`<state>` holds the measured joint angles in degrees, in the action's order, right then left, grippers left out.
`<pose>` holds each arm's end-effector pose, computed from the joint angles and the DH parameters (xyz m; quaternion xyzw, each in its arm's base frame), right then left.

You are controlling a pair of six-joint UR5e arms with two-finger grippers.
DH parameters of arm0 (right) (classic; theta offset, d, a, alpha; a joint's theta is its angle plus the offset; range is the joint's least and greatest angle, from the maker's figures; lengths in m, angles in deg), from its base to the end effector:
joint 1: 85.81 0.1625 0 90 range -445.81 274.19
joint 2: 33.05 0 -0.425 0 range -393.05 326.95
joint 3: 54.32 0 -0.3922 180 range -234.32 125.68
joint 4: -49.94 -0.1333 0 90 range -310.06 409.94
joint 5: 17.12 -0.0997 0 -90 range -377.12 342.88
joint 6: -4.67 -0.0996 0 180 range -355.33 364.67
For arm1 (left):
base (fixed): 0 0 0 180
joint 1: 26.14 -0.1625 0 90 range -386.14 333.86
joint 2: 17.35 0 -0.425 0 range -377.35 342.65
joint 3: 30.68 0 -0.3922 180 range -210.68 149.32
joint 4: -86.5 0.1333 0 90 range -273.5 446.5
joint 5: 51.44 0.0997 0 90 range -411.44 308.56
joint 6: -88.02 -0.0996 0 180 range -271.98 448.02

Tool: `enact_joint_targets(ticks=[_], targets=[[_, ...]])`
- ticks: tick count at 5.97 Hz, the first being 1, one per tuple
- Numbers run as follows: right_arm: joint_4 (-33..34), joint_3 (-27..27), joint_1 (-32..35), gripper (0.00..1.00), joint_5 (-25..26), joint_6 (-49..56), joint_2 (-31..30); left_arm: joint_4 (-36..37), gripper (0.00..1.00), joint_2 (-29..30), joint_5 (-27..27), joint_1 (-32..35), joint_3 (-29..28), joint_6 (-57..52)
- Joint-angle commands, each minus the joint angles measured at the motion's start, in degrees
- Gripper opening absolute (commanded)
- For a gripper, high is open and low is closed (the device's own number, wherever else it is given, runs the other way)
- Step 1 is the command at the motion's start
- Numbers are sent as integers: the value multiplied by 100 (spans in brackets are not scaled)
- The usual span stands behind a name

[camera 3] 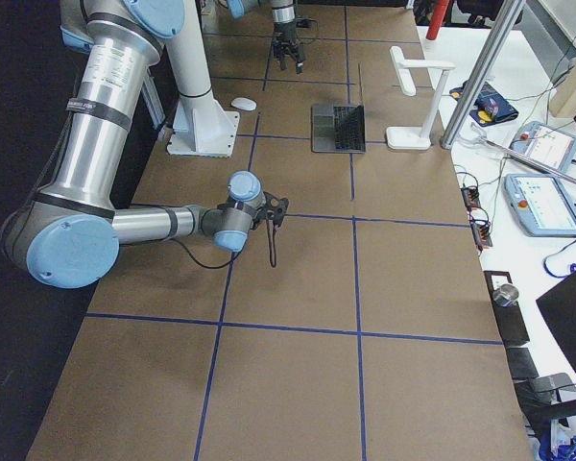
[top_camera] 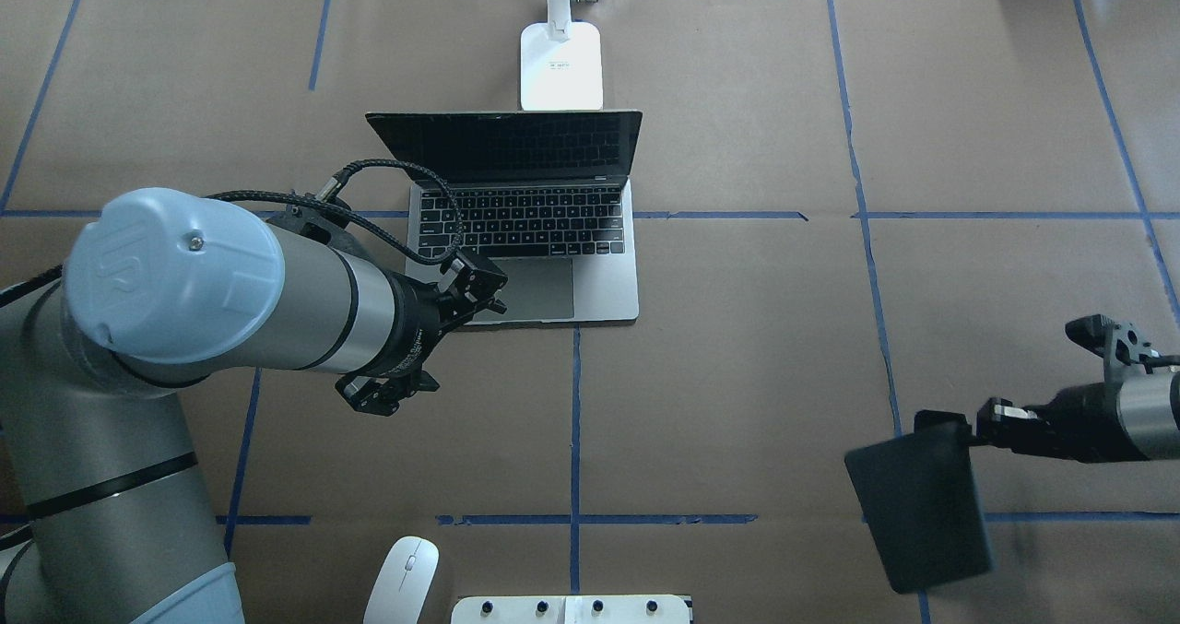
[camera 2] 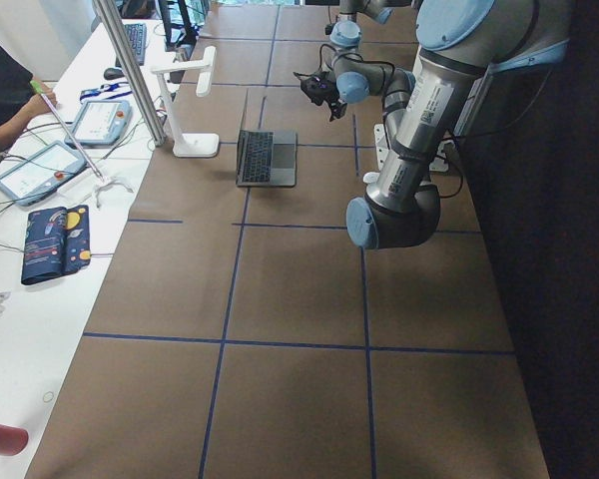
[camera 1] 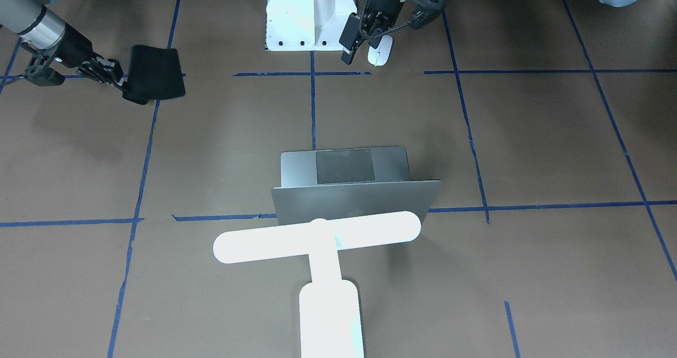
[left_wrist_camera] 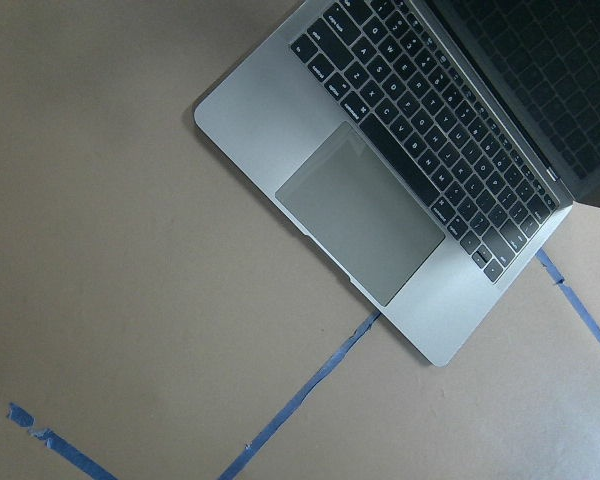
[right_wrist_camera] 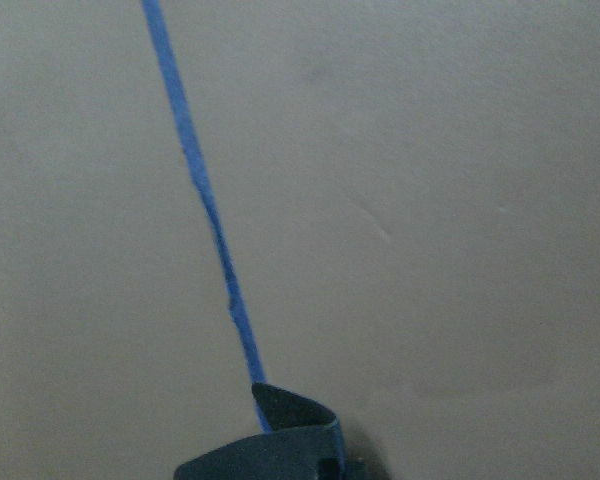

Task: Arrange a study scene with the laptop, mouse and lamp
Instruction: 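Carry the black mouse pad beside the laptop while the left arm withdraws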

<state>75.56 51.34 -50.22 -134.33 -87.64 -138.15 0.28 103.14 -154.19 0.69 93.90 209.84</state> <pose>-0.2774 -0.3064 0.5162 -0.0407 -0.5568 0.1468 0.8166 0.4085 -0.3313 0.1323 -0.1175 0.5019 -0.3694 0.7732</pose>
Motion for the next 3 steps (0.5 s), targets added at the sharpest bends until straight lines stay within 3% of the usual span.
enact_joint_targets(ticks=[1, 3], targets=[[1646, -71, 498, 0, 14, -15, 1537, 9, 100, -87, 0, 7, 92, 0], [1886, -1391, 929, 0, -12, -6, 3049, 9, 100, -228, 0, 16, 242, -9]])
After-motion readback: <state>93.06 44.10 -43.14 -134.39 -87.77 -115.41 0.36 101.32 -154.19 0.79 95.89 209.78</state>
